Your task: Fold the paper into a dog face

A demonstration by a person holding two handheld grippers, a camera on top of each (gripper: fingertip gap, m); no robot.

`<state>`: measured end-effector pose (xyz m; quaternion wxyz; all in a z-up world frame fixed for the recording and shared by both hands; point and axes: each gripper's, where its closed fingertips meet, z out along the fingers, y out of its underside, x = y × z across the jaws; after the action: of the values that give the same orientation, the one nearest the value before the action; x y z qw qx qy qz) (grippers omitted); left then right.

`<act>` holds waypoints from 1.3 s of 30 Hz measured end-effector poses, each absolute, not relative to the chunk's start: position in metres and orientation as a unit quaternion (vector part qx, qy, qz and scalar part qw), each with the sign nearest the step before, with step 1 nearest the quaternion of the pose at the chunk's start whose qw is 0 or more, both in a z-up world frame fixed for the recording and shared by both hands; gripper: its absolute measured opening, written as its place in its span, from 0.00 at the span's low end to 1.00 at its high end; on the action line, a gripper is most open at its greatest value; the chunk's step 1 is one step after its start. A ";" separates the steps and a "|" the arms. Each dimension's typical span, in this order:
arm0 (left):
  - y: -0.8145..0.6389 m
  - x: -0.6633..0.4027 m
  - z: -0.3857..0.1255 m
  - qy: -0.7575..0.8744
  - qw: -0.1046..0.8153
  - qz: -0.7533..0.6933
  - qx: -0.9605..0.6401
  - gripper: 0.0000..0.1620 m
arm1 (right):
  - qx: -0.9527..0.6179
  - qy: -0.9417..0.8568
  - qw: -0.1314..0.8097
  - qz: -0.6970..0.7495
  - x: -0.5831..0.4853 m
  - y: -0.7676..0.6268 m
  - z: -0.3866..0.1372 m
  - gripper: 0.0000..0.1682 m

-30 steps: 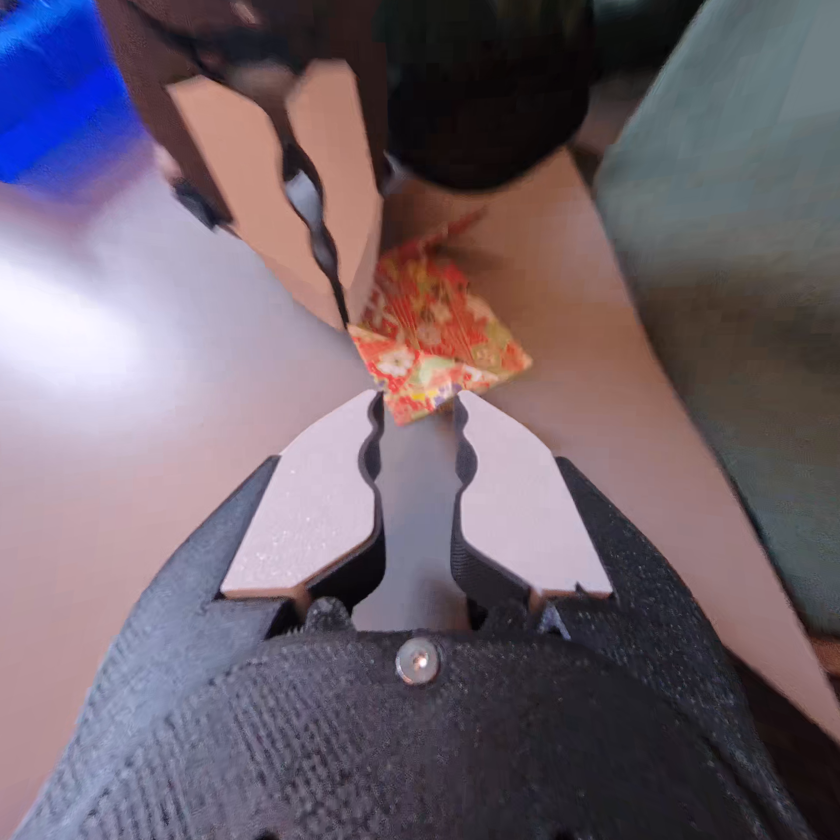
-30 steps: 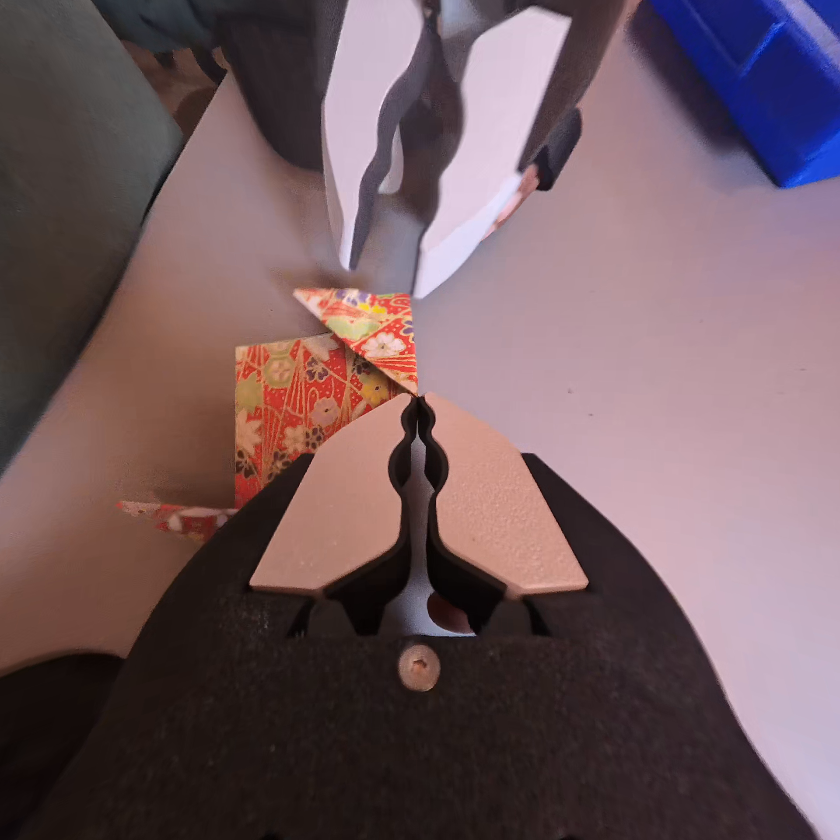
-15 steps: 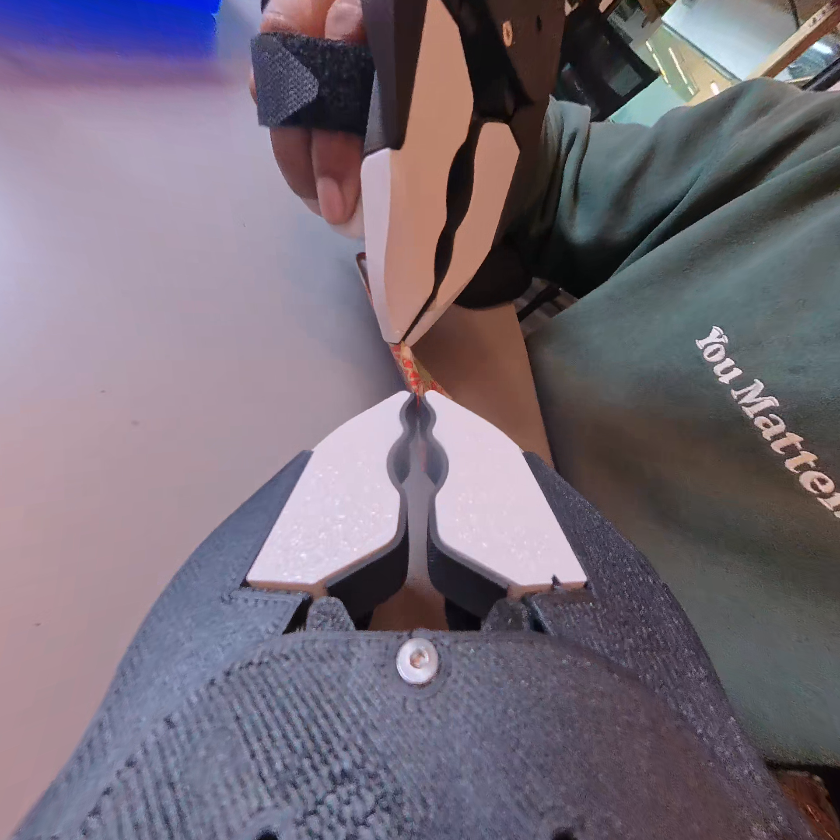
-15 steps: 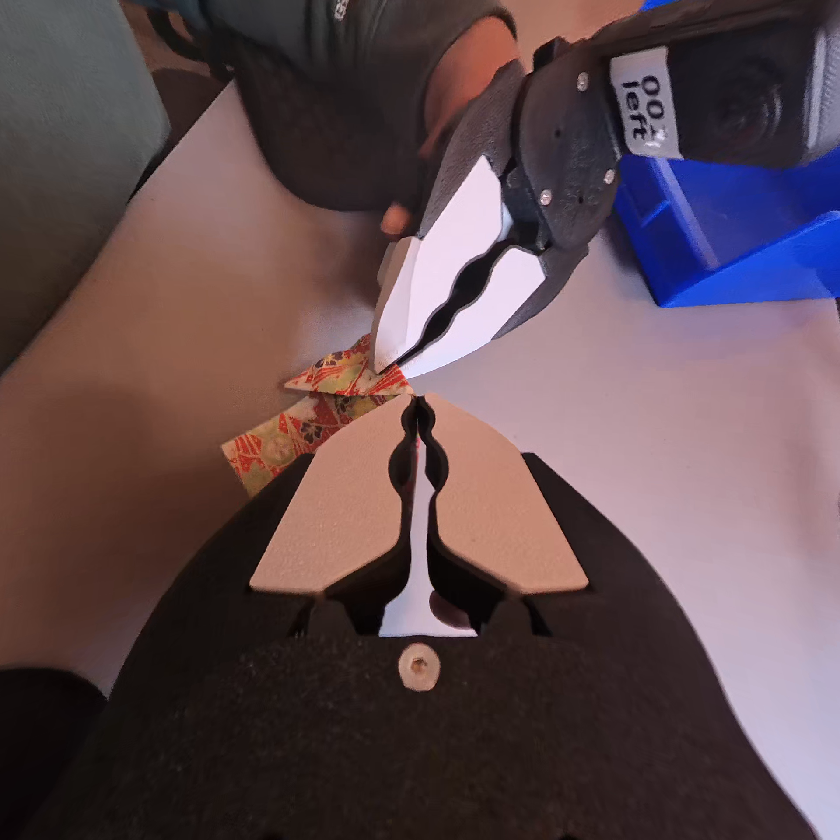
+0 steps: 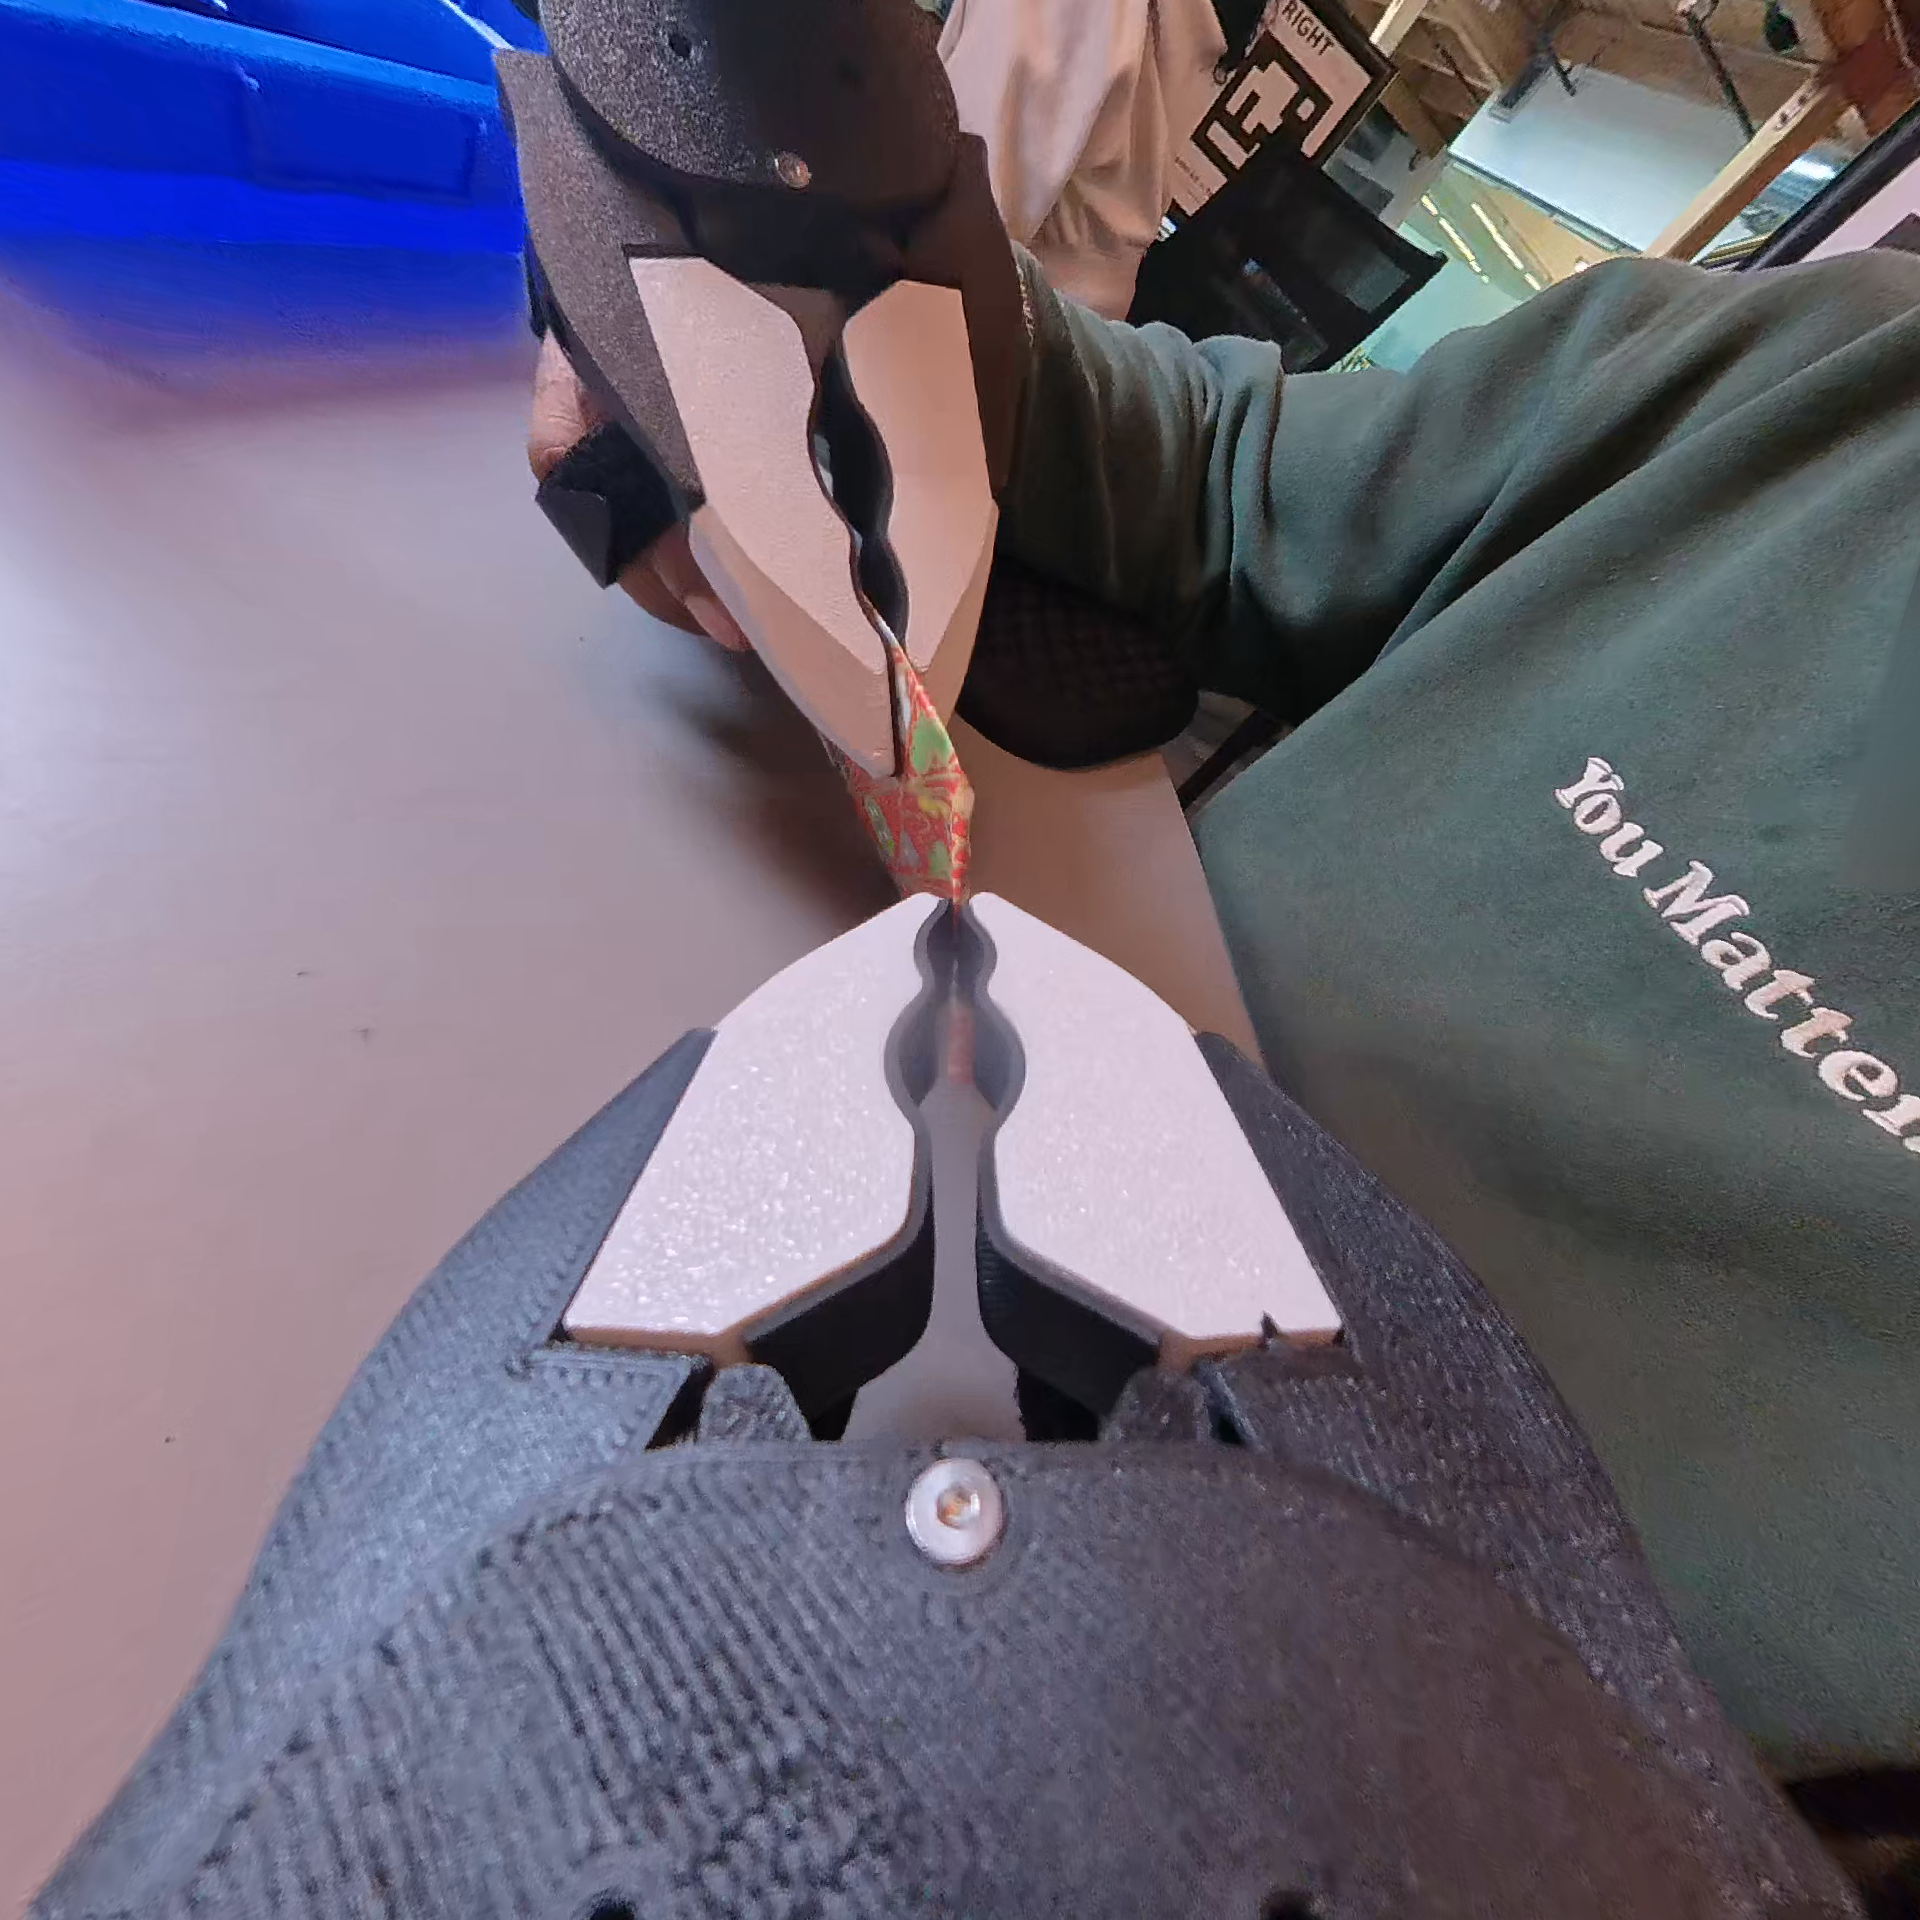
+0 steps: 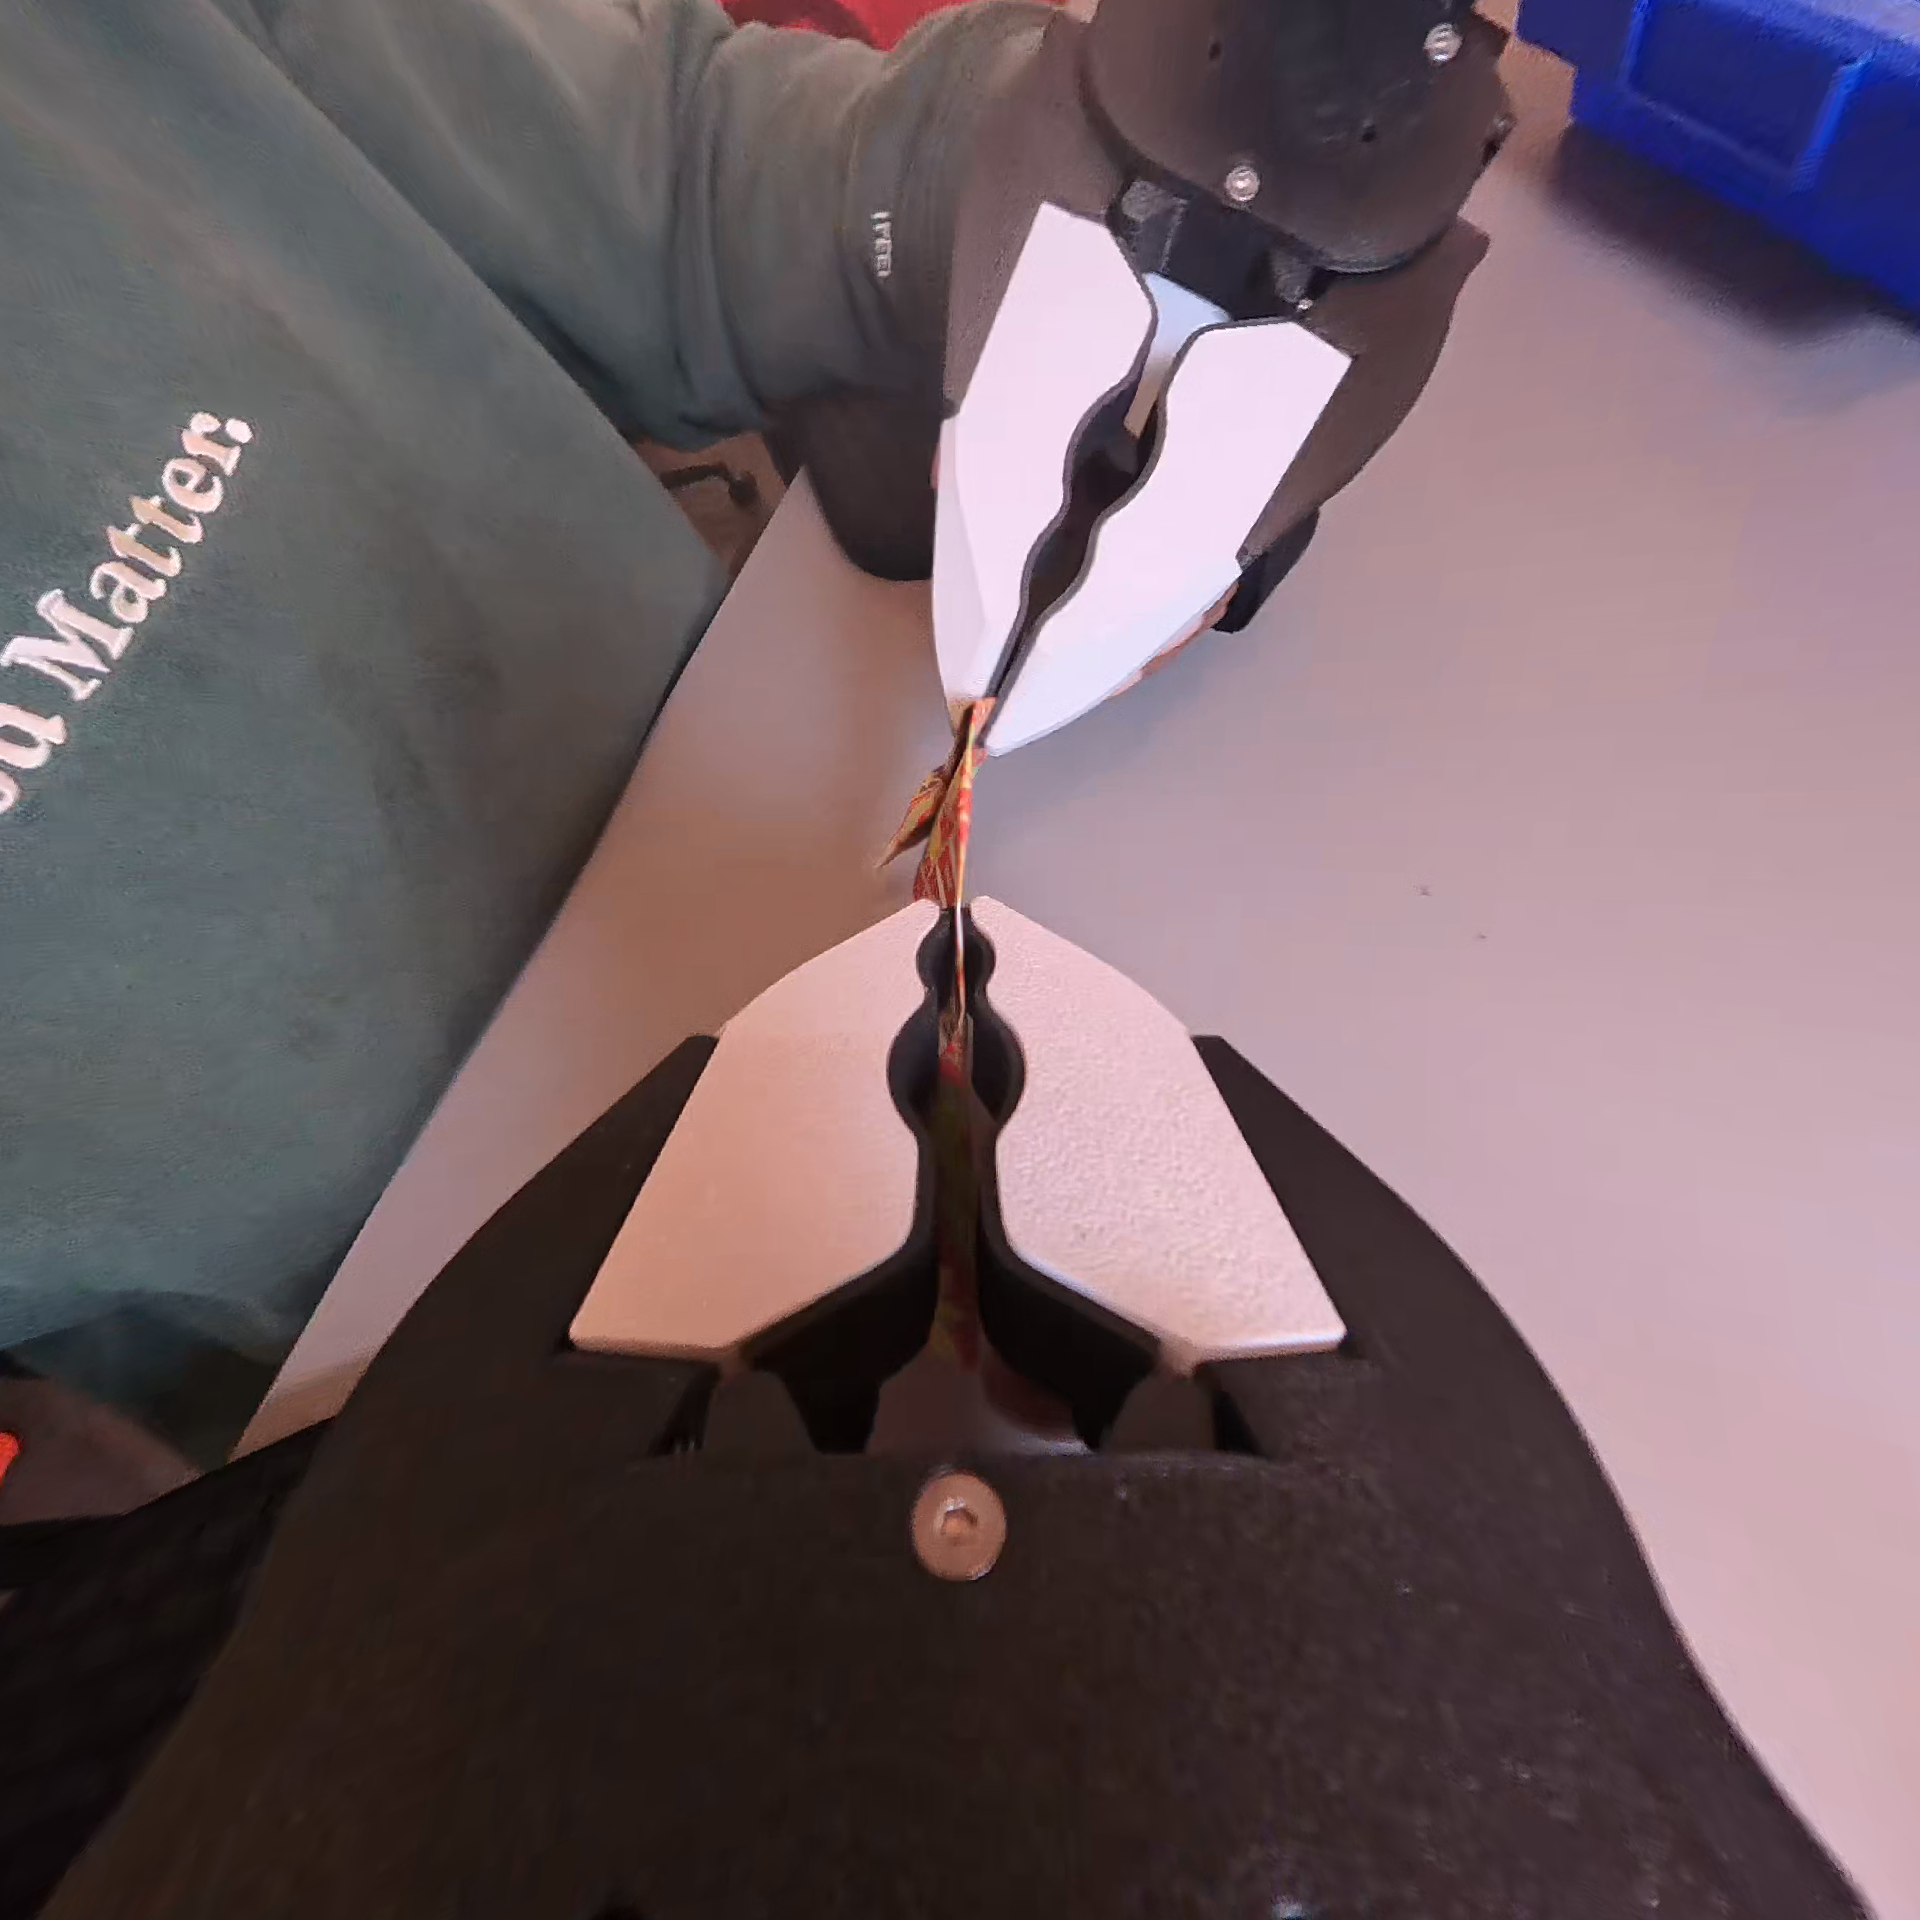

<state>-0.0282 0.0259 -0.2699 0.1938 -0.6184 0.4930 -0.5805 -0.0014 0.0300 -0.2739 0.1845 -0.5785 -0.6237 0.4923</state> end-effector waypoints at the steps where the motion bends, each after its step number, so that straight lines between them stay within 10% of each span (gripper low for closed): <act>1: 0.025 -0.028 -0.268 0.491 0.193 -0.587 -0.614 0.01 | -0.579 -0.625 0.180 0.492 -0.001 0.029 -0.273 0.00; 4: 0.029 -0.027 -0.258 0.467 0.200 -0.607 -0.611 0.13 | -0.577 -0.633 0.168 0.489 0.002 0.024 -0.269 0.00; 39: 0.015 -0.019 -0.248 0.415 0.127 -0.693 -0.576 0.08 | -0.586 -0.649 0.189 0.446 -0.006 0.024 -0.267 0.00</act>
<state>-0.0193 0.0146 -0.2476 0.1272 -0.5760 0.4151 -0.6926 -0.0063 0.0243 -0.2673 0.1892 -0.5862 -0.6493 0.4460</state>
